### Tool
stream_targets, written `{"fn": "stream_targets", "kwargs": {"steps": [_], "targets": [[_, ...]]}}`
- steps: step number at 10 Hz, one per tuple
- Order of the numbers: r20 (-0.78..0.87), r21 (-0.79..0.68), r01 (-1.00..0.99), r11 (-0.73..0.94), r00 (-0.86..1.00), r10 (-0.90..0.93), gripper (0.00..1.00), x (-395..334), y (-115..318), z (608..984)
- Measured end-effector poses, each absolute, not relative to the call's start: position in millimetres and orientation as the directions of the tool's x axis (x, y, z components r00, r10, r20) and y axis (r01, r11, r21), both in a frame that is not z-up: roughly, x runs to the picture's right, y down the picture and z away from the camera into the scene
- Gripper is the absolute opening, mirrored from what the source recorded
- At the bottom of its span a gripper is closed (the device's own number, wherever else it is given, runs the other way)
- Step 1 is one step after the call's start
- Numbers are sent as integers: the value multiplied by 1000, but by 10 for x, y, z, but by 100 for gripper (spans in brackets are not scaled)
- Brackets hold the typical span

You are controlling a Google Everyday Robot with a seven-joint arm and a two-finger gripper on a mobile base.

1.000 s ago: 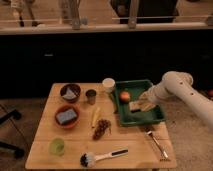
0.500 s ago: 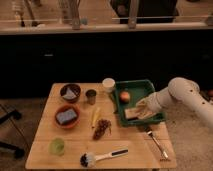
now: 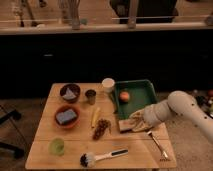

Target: Place eraser in table surface

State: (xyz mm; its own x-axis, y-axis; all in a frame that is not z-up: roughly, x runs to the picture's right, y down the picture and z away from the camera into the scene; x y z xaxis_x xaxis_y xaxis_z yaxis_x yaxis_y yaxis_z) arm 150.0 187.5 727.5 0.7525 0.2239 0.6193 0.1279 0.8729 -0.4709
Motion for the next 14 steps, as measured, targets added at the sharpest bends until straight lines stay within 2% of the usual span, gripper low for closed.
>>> {"fn": "stream_targets", "kwargs": {"steps": [3,12,14], "targets": [[636,-521,122,845,715,290,0,1344,2206,7375],[628,-596,70,800,662,409,1,1354,2602,7554],[618,-608,47,793,654,435,17,1403,2675,7611]]}}
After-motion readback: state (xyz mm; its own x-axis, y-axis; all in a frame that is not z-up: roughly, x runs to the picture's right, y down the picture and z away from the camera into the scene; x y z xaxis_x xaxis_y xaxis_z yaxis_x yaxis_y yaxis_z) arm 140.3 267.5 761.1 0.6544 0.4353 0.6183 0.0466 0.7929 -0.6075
